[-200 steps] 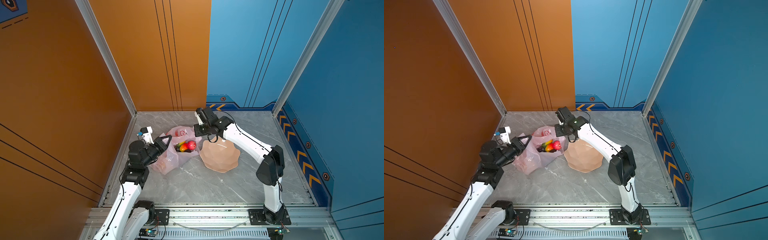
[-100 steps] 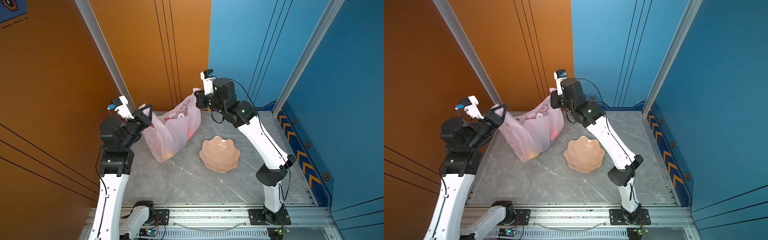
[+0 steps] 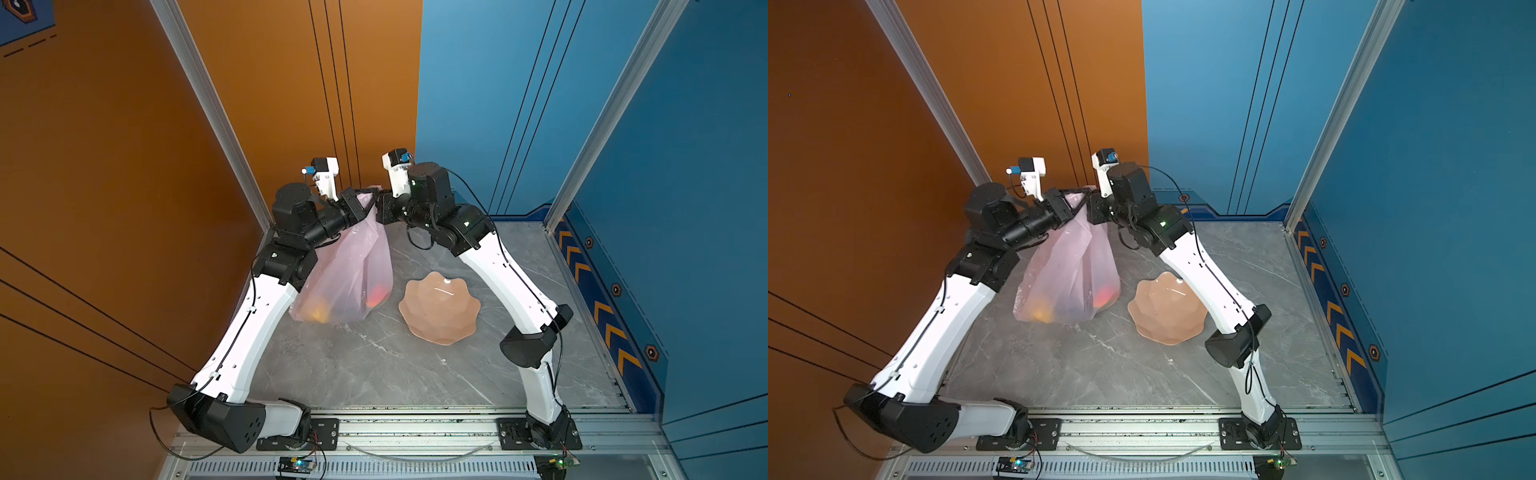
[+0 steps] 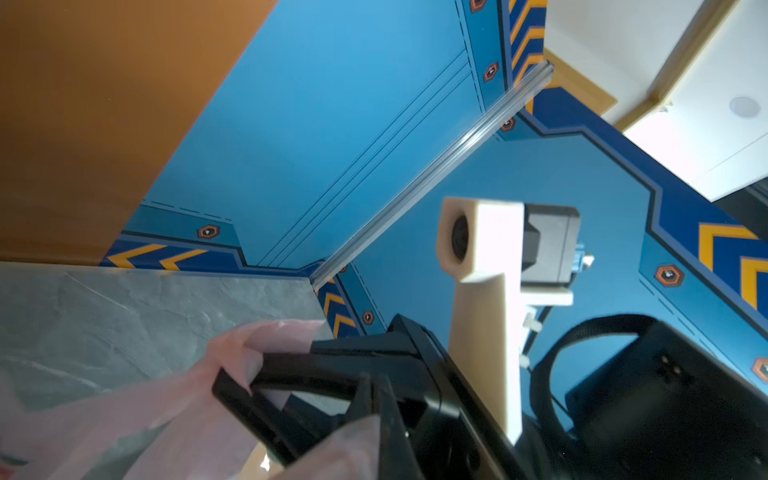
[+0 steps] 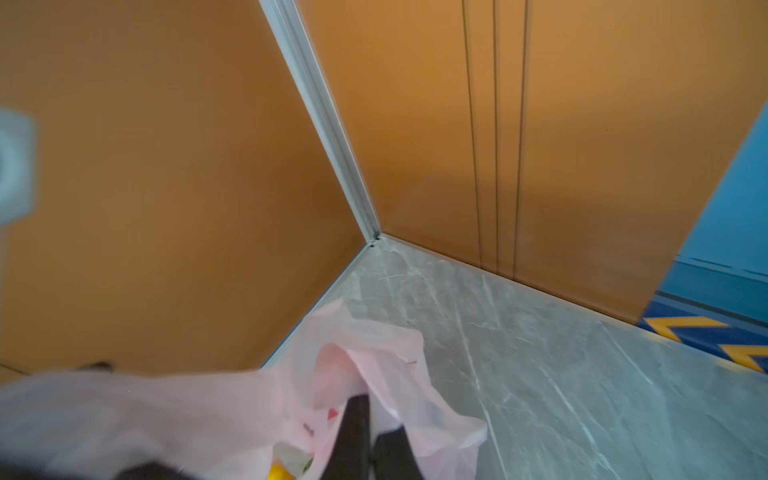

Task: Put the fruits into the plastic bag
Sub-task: 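Grasp the bag handle with the right gripper while the left gripper lifts the bag, then hold both bag handles up and set the bag upright on the table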

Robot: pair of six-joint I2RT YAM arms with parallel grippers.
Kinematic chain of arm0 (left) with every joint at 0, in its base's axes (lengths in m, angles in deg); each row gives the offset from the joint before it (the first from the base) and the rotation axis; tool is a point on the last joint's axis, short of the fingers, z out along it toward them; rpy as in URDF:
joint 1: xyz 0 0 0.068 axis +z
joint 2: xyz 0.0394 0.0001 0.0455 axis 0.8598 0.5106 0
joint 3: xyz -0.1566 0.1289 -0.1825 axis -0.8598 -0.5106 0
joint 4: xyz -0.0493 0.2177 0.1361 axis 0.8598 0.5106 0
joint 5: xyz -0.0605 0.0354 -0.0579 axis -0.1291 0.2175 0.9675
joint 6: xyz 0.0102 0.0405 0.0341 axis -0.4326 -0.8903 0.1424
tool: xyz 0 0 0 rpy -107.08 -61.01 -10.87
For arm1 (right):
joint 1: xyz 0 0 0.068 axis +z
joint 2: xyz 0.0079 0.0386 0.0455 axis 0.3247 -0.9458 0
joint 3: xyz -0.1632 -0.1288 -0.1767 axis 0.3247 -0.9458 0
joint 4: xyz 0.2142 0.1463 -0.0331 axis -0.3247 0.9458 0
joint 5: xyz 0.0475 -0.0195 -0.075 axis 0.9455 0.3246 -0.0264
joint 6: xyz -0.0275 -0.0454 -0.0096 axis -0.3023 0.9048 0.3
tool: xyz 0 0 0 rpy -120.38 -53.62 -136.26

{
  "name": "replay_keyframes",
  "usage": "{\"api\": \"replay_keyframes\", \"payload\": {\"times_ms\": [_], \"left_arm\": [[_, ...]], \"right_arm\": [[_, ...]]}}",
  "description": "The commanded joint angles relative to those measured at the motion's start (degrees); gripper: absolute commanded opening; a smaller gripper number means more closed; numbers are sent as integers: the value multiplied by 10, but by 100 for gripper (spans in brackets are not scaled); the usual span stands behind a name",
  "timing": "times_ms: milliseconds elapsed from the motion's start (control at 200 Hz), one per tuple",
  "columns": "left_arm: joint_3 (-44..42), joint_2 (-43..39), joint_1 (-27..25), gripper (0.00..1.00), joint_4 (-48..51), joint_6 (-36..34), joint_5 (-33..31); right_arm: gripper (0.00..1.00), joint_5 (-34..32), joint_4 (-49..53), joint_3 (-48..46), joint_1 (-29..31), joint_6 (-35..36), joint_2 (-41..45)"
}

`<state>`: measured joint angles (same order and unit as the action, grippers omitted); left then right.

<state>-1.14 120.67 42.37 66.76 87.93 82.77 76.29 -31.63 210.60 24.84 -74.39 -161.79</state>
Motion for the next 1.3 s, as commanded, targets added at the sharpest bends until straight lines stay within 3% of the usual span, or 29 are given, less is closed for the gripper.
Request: {"api": "replay_keyframes", "payload": {"times_ms": [0,130,325,491,1011,1126,1297], "left_arm": [[-23,-38,38,0,-4,-10,-40],[-14,14,80,0,-93,74,22],[80,96,69,0,-90,62,29],[102,139,56,0,-95,58,39],[45,169,-20,0,-127,57,47],[41,169,-33,0,-128,56,45],[18,172,-35,0,-127,61,57]], "right_arm": [[0,35,-46,-46,-31,-23,30],[0,76,-56,-23,-76,-56,13],[0,76,-89,-1,-110,-59,-11],[0,85,-95,-11,-159,-68,4],[0,47,-187,-370,-210,-46,272],[0,36,-199,-404,-217,-45,317],[0,56,-168,-419,-223,-45,314]]}}
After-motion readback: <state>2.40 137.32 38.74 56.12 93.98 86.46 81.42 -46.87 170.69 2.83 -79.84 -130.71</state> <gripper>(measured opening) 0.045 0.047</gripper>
